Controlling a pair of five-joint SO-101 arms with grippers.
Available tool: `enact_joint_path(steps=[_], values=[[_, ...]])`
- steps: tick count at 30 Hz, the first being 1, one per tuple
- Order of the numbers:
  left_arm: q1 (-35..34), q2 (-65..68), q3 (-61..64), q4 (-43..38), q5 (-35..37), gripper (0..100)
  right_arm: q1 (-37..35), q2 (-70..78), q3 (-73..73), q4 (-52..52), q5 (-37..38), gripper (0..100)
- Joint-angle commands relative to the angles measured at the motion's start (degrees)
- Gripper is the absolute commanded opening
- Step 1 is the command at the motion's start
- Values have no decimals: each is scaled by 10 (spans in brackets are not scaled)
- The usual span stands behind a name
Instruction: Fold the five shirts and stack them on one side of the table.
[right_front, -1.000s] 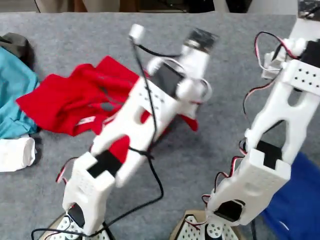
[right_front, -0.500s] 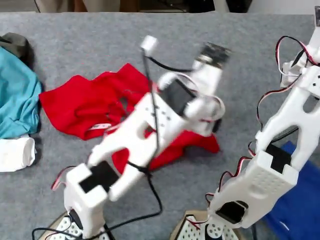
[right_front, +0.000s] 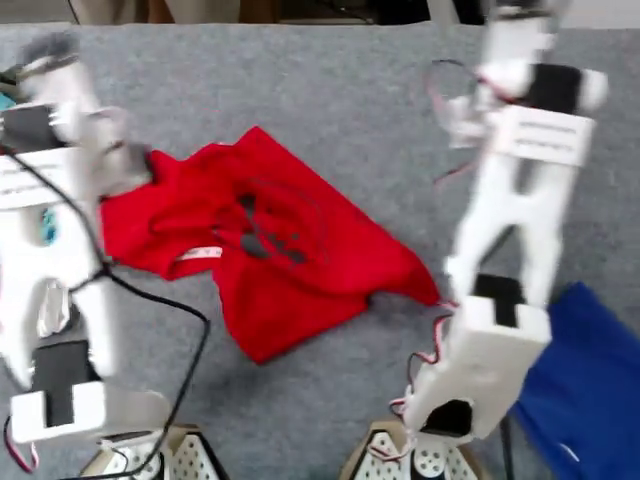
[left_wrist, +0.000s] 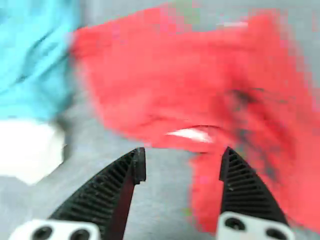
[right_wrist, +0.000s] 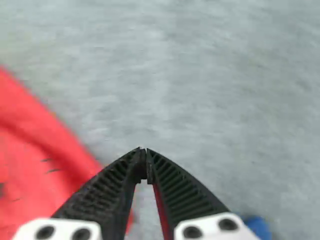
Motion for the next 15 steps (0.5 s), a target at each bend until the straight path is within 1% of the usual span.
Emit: enact_joint_path(steps=[1,6,8,12,15], values=[[-127,2,88,-55,-16,250,-117,-32,32,6,-22,5],[-229,7,180,-113,-50,250,-267,-21,87,-27,-47,17],[-256,7,196,-122,-62,250,-305,0,88,-43,-65,69],[-295,7,214,-120,-80,250,-366,59,87,-53,-91,232],[-318,6,232,-120,-90,250,-417,108,87,-53,-100,289]])
